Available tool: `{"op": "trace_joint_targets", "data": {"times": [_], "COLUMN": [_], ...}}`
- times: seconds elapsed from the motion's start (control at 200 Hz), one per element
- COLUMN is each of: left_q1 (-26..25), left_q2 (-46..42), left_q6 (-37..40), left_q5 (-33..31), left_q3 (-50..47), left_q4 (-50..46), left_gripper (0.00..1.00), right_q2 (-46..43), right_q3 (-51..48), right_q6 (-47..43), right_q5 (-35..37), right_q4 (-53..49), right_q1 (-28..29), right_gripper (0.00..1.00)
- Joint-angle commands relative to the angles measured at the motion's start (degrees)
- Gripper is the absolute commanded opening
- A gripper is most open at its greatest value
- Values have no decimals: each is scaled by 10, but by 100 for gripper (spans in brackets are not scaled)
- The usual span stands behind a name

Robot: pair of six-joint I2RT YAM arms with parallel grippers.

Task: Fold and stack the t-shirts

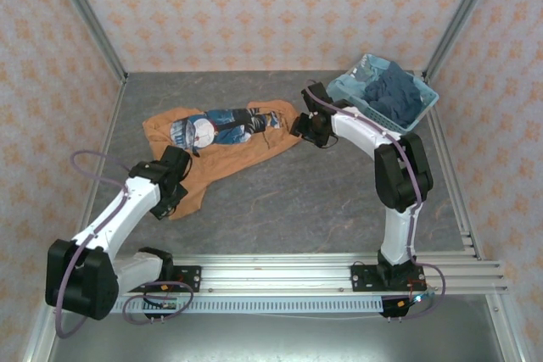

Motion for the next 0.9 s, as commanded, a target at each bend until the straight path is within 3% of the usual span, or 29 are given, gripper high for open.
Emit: {"op": "trace_joint_targets", "data": {"times": [0.0, 0.896], "left_q1": [11, 19], "left_q2": [27, 55], "left_q6": [-10, 15], "left_q5": [-48, -30], "left_q3": [14, 32], "left_q4": [-21, 4], "left_gripper": [0, 0], "right_q2": [6, 146], "right_q3": [29, 128], "right_q6": [-6, 33], "right_q5": [55, 19], "right_q4": [-26, -24], "right_q1": [-9, -34], "right_gripper": [55, 28]}}
